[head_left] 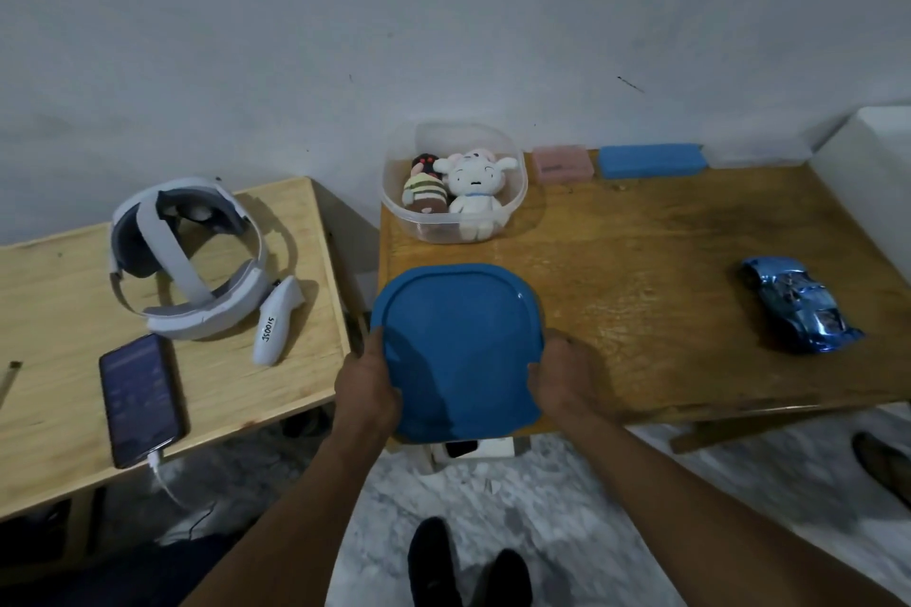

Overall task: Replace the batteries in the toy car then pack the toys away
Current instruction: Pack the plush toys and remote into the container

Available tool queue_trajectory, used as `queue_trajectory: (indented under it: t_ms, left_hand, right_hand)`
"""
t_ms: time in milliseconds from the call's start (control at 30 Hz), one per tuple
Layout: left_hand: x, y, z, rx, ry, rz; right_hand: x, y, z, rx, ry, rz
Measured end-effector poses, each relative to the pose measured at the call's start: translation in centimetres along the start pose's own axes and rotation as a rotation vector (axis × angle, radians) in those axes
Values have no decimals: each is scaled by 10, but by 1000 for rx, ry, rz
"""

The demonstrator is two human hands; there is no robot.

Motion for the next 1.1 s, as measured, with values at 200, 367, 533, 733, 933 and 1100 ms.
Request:
queue_trajectory:
  t_ms: [200, 367, 533, 733, 933, 1100]
  left_hand:
    - [23, 26, 6, 103, -15, 18]
    - [49, 52, 3, 186, -99, -23]
    - [67, 74, -14, 230, -133, 0]
    - [76, 99, -68, 213, -189, -88]
    - [77, 116, -147, 171, -190, -83]
    - [73, 120, -201, 134, -217, -83]
  right_hand:
    - [-8, 36, 11, 80, 80, -120]
    - [-22, 77, 11, 146, 221, -154]
    - [-37, 104, -3, 214, 250, -166]
    - [-69, 117, -45, 203, 254, -163]
    - [-107, 122, -105, 192, 194, -207]
    - [-131, 113, -148, 150, 131, -160]
Point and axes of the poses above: each hand's wrist, its own z-axis away from the middle knuckle, its own y-axis out of the back of the hand, x = y × z, the point moved 6 cm from there along -z, towards the middle knuckle, and after that the axes turned 10 degrees about -y, right-handed, at the moved point
